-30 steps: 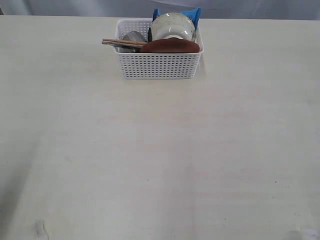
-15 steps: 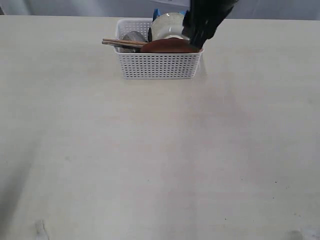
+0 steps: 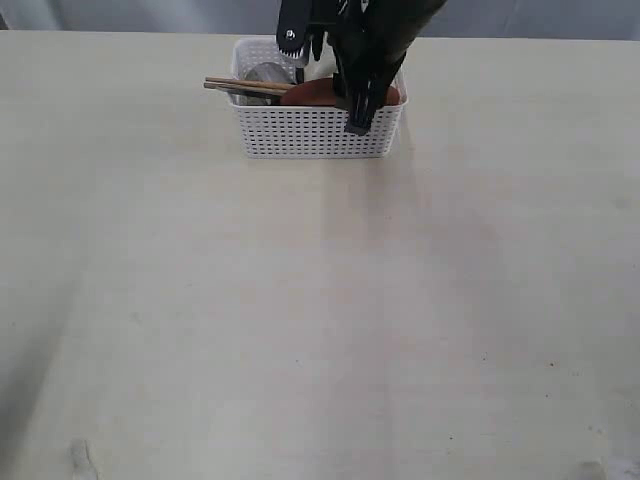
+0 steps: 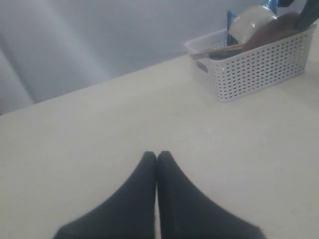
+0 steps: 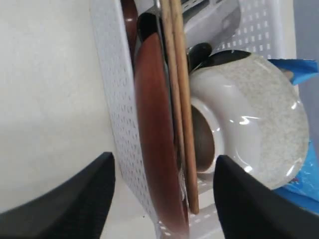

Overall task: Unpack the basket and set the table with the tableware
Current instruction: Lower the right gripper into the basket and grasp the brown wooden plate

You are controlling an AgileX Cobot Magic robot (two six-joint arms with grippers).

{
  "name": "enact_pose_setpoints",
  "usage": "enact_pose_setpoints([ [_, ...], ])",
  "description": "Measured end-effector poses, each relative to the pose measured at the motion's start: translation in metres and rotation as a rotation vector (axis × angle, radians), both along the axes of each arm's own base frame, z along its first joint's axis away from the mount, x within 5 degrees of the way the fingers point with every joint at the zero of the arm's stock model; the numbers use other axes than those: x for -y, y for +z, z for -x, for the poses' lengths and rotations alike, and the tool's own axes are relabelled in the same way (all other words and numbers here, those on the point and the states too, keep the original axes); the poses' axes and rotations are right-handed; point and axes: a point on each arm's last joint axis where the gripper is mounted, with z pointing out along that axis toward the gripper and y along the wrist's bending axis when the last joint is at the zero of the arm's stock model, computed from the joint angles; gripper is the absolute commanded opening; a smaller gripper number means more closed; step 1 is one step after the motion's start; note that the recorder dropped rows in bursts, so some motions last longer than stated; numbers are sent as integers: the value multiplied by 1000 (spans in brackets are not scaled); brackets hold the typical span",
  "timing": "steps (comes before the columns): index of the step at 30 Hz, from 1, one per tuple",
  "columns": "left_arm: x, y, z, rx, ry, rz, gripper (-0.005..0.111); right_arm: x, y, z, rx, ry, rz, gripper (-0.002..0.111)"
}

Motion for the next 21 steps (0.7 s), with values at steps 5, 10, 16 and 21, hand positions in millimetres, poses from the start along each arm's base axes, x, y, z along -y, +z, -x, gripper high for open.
enact_pose_setpoints([
  [5,0,0,0,0,0,0,0,0,-9,-4,13,32,42,52],
  [10,0,0,0,0,0,0,0,0,-9,-6,39,48,59,27],
  [16,0,0,0,0,0,0,0,0,-9,-5,46,61,76,19],
  [21,0,0,0,0,0,0,0,1,-9,-6,63,81,108,13],
])
